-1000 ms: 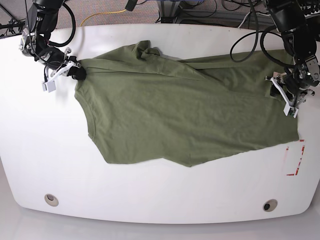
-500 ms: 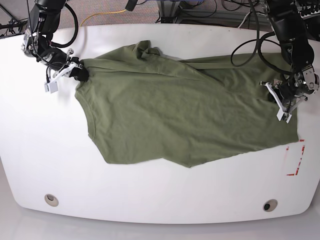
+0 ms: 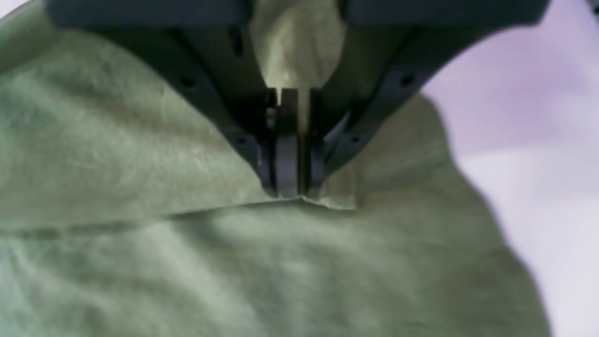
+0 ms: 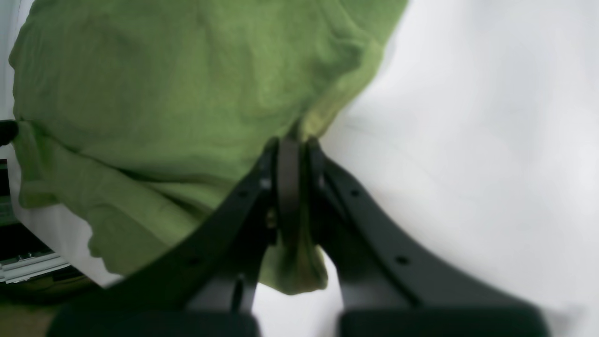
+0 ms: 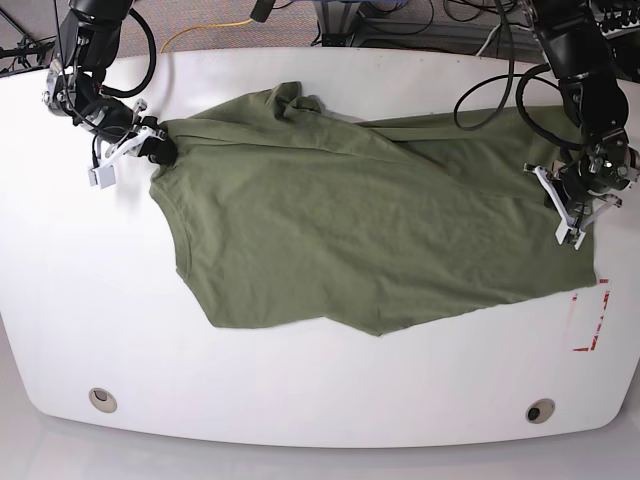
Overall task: Fold the T-shirt properly
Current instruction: 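Regrasp the shirt edge with the left gripper, holding with the right, then drag the shirt edge with both grippers to smooth it flat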
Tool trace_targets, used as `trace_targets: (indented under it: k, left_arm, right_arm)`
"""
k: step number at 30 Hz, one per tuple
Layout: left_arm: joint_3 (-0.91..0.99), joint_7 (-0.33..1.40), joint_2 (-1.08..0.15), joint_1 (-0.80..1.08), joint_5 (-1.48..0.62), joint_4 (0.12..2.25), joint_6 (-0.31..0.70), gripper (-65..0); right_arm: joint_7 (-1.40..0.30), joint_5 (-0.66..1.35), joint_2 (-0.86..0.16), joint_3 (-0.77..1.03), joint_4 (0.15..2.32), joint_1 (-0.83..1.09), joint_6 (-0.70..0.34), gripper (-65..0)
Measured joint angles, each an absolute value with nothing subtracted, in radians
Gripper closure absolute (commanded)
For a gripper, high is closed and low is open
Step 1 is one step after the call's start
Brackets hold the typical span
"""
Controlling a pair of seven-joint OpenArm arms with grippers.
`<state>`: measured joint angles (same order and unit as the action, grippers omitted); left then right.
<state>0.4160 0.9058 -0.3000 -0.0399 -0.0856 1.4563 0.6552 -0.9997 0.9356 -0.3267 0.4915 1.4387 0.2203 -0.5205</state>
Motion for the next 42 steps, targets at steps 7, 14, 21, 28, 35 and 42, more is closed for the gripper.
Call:
trace_targets:
  k: [7, 14, 21, 28, 35, 42]
  left_arm:
    - [0.416, 0.904, -0.297, 0.015, -0.078, 1.588, 0.659, 0.0]
    - [0.438, 0.976, -0.296, 0.136, -0.089, 1.756, 0.67, 0.0]
    - [0.569, 1.06, -0.255, 0.248, -0.084, 1.918, 0.699, 0.0]
    - [0.711, 1.127, -0.209, 0.348, -0.09, 1.96, 0.701, 0.0]
    - [0.758, 1.125, -0.204, 0.442, -0.101, 1.96, 0.704, 0.0]
    - [0.812, 1.114, -0.202, 0.516, -0.108, 1.96, 0.705, 0.0]
  right_arm:
    - [-0.999, 0.931, -0.327, 0.492, 1.439, 0.22, -0.519, 0.0]
    - [-1.0, 0.932, -0.327, 0.492, 1.439, 0.218, -0.517, 0.0]
    - [-1.0, 0.932, -0.326, 0.491, 1.439, 0.219, -0.516, 0.0]
    - [-1.0, 0.933, -0.326, 0.491, 1.439, 0.218, -0.517, 0.0]
    - [-1.0, 0.94, -0.324, 0.491, 1.438, 0.219, -0.517, 0.0]
    - [-1.0, 0.893, -0.296, 0.49, 1.438, 0.218, -0.525, 0.0]
